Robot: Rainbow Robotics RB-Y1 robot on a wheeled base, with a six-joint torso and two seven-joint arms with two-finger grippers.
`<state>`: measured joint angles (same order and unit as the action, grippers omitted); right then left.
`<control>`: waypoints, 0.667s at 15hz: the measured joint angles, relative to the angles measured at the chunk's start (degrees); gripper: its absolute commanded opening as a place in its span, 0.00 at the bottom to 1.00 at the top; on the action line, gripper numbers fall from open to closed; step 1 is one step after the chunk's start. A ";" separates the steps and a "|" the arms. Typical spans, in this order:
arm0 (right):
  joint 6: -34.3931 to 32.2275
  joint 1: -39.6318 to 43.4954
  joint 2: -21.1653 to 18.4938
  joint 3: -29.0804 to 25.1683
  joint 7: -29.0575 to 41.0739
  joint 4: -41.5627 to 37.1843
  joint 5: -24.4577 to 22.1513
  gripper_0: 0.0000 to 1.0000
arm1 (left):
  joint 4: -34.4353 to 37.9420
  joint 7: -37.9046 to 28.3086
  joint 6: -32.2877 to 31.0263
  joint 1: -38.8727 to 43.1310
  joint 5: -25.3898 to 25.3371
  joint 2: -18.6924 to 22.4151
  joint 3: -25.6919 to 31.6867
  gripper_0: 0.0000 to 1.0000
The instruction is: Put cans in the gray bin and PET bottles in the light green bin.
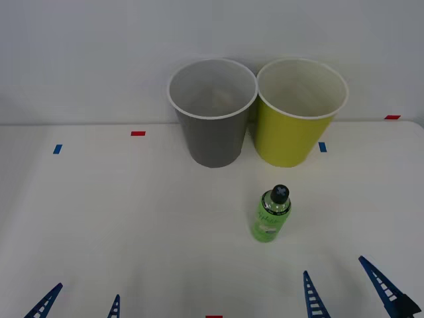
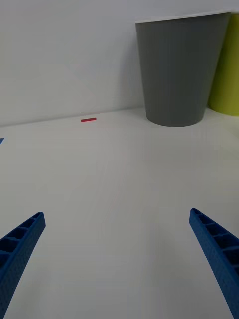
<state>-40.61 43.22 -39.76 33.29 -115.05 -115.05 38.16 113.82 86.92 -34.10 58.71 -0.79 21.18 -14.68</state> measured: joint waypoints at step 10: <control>1.86 -15.47 2.49 5.30 -1.25 7.35 1.89 1.00 | 0.00 0.00 0.00 0.00 0.00 0.00 0.00 1.00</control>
<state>-38.75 27.74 -37.28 38.59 -116.30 -107.70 40.05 113.82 86.92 -34.10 58.71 -0.79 21.18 -14.68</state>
